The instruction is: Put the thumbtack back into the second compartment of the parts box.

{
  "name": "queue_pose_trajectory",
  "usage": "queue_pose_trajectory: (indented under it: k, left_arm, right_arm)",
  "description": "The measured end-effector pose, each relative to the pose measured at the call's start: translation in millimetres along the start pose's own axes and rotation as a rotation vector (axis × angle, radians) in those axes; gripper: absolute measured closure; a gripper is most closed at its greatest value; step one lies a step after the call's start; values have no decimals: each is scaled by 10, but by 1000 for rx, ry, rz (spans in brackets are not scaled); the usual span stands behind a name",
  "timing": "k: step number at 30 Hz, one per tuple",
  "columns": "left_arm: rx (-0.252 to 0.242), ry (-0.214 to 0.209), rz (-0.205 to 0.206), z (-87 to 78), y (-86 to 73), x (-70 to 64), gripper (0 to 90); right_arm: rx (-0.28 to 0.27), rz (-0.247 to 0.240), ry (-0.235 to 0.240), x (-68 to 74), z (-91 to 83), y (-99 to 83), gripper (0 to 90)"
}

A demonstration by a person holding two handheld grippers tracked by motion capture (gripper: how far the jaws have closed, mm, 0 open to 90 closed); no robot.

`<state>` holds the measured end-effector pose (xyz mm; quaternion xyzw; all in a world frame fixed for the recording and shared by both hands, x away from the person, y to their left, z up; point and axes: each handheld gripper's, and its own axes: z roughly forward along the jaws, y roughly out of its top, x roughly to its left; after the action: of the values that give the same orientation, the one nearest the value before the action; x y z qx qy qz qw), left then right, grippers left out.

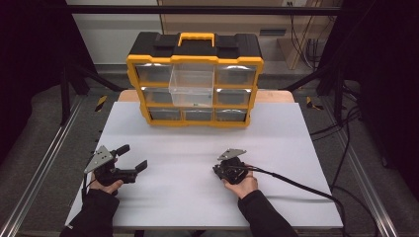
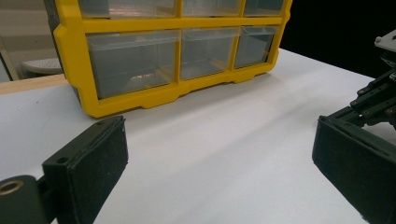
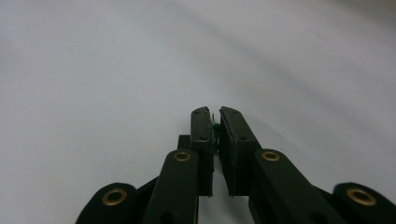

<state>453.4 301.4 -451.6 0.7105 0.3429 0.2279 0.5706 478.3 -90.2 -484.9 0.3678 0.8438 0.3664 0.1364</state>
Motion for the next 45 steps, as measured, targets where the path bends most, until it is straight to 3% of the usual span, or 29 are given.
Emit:
queue_pose_trajectory:
  k: [5,13,31,45]
  left_arm:
    - [-2,0,0,-2,1,-1,30]
    - [-4,0,-1,0,2,-4,30]
    - [0,-4,0,10,-2,-7,30]
    - [0,-4,1,10,-2,-8,30]
  right_arm:
    - [9,18,18,-27,-5,13,850]
    - [-28,22,27,-48,-107,72,851]
    - [-243,67,52,-264,-783,414,851]
    - [-332,49,41,-346,-1174,705,851]
